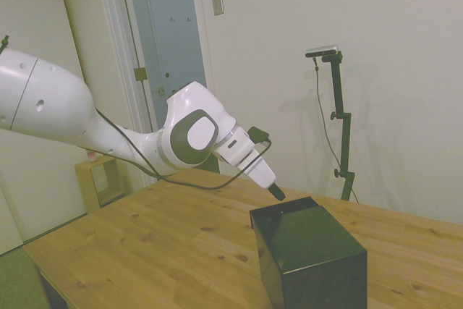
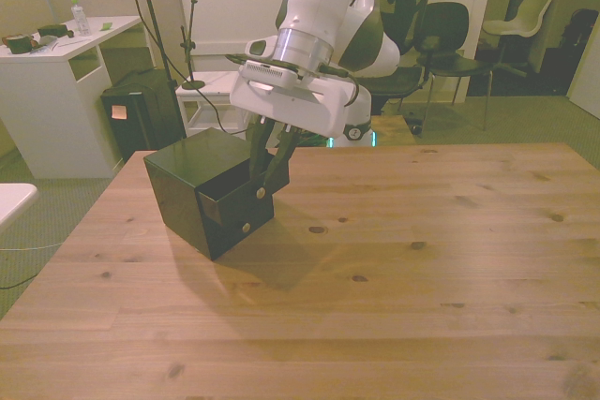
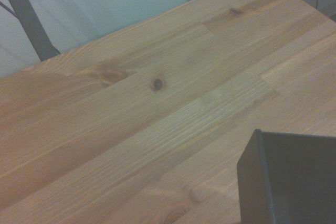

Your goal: Close the top drawer

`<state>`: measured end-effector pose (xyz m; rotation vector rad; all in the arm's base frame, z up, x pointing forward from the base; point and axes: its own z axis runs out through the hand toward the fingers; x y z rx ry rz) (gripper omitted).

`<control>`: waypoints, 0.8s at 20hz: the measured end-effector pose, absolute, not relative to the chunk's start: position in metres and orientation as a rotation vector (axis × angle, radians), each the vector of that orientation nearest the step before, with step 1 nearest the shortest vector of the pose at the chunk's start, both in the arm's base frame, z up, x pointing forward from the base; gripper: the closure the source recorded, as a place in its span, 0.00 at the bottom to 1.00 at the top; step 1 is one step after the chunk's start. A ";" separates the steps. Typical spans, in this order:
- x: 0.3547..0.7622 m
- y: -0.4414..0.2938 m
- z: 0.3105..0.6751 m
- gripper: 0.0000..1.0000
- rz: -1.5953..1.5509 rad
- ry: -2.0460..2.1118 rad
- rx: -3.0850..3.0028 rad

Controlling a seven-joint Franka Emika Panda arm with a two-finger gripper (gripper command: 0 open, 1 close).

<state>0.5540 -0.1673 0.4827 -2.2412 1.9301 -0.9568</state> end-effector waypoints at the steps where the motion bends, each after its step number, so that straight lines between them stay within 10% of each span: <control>1: 0.554 -0.169 0.481 1.00 -0.956 1.932 -2.235; 16: 0.561 -0.167 0.468 1.00 -0.928 1.928 -2.198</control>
